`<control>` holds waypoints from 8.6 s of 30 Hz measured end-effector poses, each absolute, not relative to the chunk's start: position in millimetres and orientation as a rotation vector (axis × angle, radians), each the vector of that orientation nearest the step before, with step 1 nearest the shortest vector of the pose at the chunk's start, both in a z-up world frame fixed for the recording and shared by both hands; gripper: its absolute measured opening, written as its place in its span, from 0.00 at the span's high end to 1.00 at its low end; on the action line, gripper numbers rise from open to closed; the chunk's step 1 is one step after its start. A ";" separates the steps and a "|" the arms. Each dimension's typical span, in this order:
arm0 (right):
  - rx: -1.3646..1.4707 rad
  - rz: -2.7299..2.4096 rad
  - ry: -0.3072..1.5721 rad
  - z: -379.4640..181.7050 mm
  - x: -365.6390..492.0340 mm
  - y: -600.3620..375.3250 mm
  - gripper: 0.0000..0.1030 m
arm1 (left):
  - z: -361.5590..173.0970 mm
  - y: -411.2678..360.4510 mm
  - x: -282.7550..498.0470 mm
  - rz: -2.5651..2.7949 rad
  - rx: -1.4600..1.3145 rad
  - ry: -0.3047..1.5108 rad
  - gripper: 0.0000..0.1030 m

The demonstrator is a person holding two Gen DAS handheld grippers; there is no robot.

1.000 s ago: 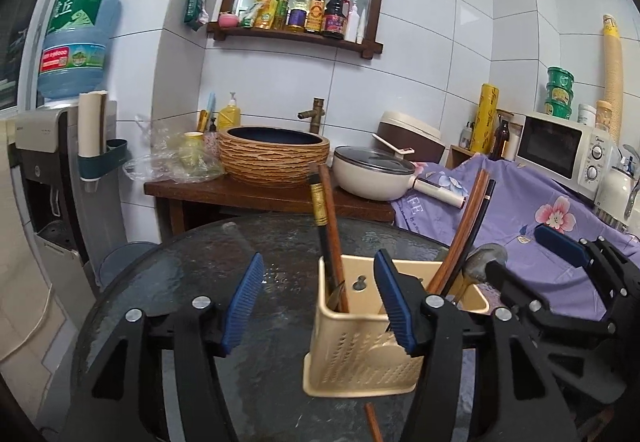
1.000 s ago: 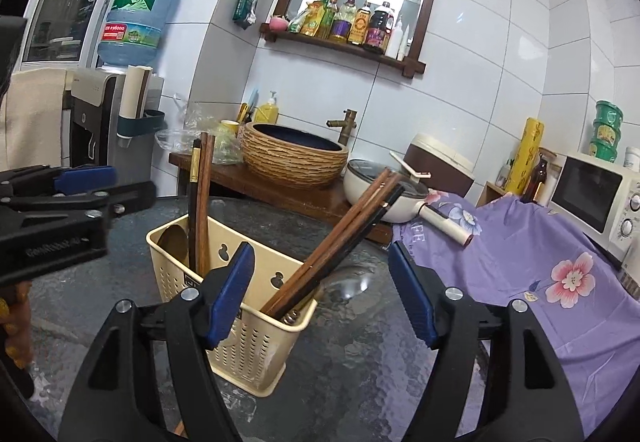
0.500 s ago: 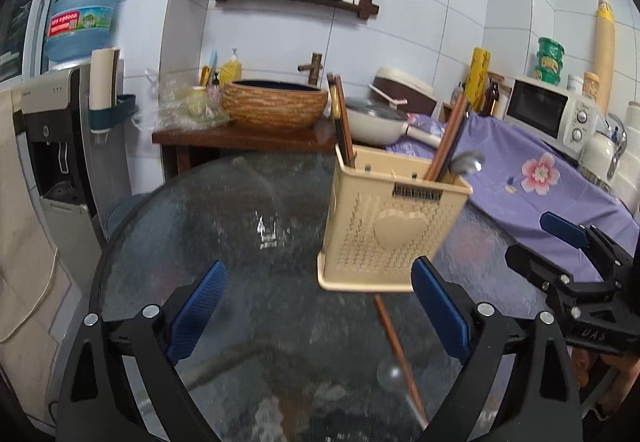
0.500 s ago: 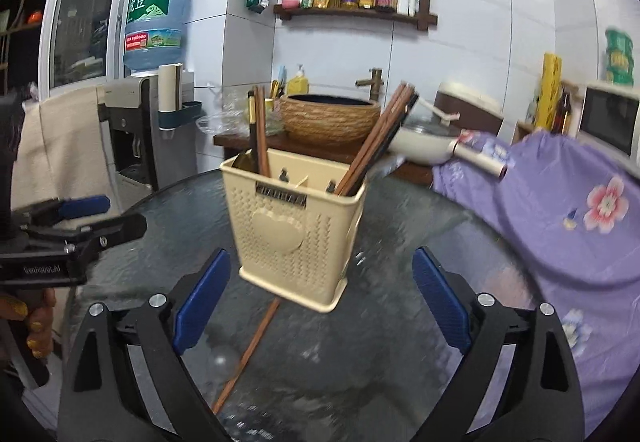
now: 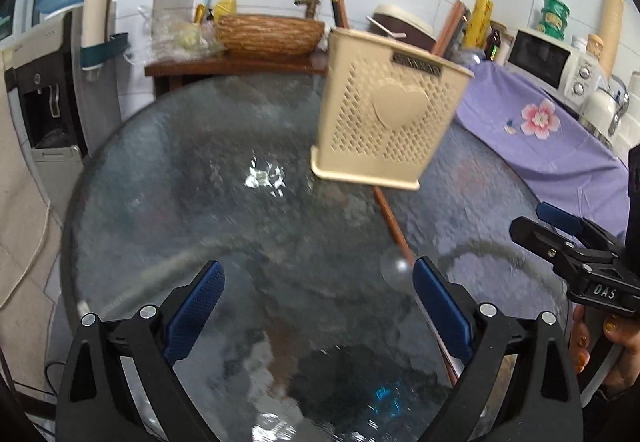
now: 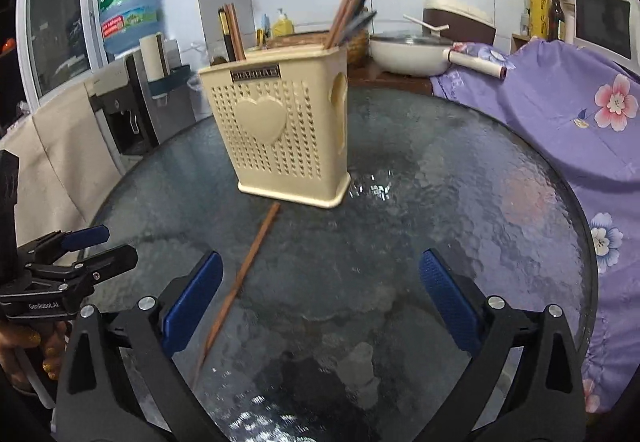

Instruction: Organize utensils

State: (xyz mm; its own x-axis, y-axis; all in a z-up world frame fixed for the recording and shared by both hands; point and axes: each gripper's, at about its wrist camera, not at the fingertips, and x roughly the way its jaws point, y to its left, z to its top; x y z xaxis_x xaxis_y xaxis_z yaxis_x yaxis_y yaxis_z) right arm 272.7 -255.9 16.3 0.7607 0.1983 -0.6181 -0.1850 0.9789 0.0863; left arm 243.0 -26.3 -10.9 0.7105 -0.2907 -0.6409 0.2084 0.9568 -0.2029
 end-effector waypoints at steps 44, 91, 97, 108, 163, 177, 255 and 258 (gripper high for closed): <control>0.099 0.174 0.790 -2.1 270.1 -283.1 0.06 | -34.0 -106.2 274.5 -0.356 -0.033 0.872 0.65; -0.034 0.277 0.892 1.2 378.9 -145.4 0.93 | -7.4 -4.0 260.8 -0.338 -0.204 0.758 0.65; 0.091 0.360 0.809 39.6 360.3 -177.9 0.93 | 16.5 -8.8 260.5 -0.338 -0.195 0.689 0.65; 0.139 0.459 0.676 100.8 314.2 -219.6 0.93 | 55.2 -27.1 256.1 -0.362 -0.146 0.601 0.65; 0.092 0.261 0.378 200.8 396.1 -235.3 0.93 | 135.4 -89.1 383.9 -0.133 0.098 0.402 0.66; 0.069 0.255 0.419 170.5 396.7 -230.1 0.93 | 99.4 -100.7 385.5 -0.153 0.130 0.471 0.66; 0.025 0.236 0.224 46.0 28.4 -249.8 0.06 | 30.3 -16.0 36.4 -0.194 -0.103 0.259 0.06; 0.041 0.238 0.228 45.8 29.7 -251.6 0.06 | 30.1 -17.0 37.1 -0.198 -0.097 0.264 0.06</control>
